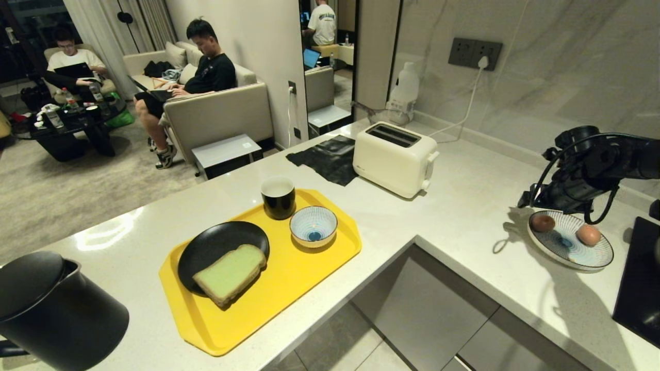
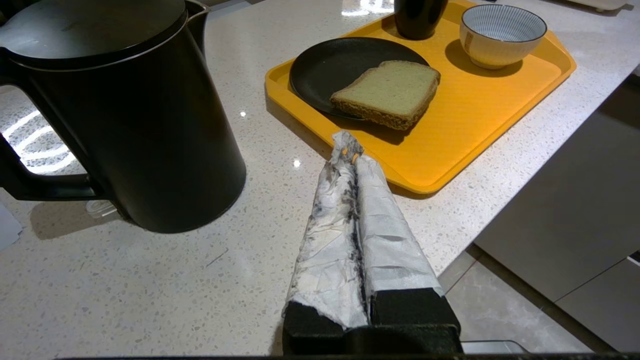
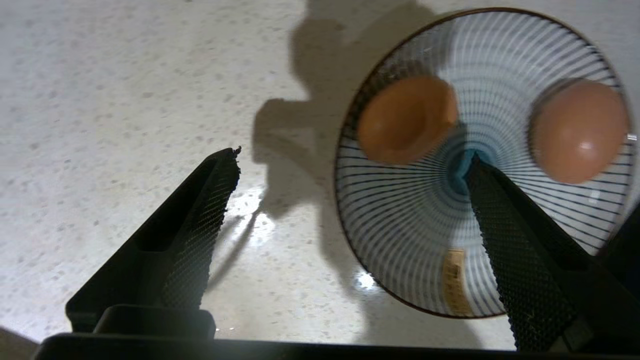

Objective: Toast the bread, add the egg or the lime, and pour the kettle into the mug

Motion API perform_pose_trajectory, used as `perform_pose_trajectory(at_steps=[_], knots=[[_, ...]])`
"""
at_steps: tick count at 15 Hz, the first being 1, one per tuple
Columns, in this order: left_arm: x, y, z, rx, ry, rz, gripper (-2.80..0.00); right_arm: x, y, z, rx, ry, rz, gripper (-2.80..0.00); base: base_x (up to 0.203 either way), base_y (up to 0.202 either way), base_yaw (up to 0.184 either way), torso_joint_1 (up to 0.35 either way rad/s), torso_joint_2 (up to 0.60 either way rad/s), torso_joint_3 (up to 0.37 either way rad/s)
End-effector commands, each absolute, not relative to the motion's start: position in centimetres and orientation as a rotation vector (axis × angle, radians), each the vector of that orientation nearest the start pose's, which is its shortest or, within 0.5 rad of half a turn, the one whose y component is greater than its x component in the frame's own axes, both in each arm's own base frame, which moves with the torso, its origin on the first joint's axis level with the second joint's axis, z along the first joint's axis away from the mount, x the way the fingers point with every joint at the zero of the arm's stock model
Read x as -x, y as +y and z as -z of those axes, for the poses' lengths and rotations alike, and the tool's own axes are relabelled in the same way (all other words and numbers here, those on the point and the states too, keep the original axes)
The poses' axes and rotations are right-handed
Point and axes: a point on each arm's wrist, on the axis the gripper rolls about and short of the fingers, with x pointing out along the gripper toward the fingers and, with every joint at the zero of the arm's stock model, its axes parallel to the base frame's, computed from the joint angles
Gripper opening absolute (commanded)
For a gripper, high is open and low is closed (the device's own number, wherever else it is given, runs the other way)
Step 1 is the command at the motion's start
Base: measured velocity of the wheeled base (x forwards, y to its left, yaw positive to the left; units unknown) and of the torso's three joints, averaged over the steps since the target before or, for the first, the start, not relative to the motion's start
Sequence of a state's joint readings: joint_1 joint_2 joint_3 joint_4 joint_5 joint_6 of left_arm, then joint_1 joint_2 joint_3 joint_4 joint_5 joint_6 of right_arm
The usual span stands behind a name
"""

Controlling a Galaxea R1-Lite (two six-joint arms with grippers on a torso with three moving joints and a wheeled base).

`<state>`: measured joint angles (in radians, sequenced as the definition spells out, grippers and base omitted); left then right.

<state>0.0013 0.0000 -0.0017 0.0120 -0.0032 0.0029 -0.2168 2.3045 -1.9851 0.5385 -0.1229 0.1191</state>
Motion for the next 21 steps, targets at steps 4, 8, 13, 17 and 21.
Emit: perform_pose_trajectory(at_steps=[4, 8, 13, 17, 21], knots=[[2.3, 0.0, -7.5, -0.003, 0.006, 0.002, -2.8, -45.1, -10.0, -15.0, -0.2, 0.869, 0.273, 0.0, 0.0, 0.0, 0.0, 0.0, 0.0, 0.0], [2.3, 0.0, -7.5, -0.003, 0.008, 0.002, -2.8, -45.4, -10.0, -14.7, -0.216, 0.851, 0.221, 0.0, 0.0, 0.0, 0.0, 0.0, 0.0, 0.0], [2.3, 0.0, -7.5, -0.003, 0.008, 0.002, -2.8, -46.1, -10.5, -14.3, -0.192, 0.808, 0.171, 0.0, 0.0, 0.0, 0.0, 0.0, 0.0, 0.0], [2.3, 0.0, -7.5, -0.003, 0.008, 0.002, -2.8, -46.1, -10.8, -13.9, -0.197, 0.816, 0.175, 0.0, 0.0, 0.0, 0.0, 0.0, 0.0, 0.0], [2.3, 0.0, -7.5, -0.003, 0.008, 0.002, -2.8, -46.1, -11.5, -13.3, -0.205, 0.83, 0.181, 0.0, 0.0, 0.0, 0.0, 0.0, 0.0, 0.0]])
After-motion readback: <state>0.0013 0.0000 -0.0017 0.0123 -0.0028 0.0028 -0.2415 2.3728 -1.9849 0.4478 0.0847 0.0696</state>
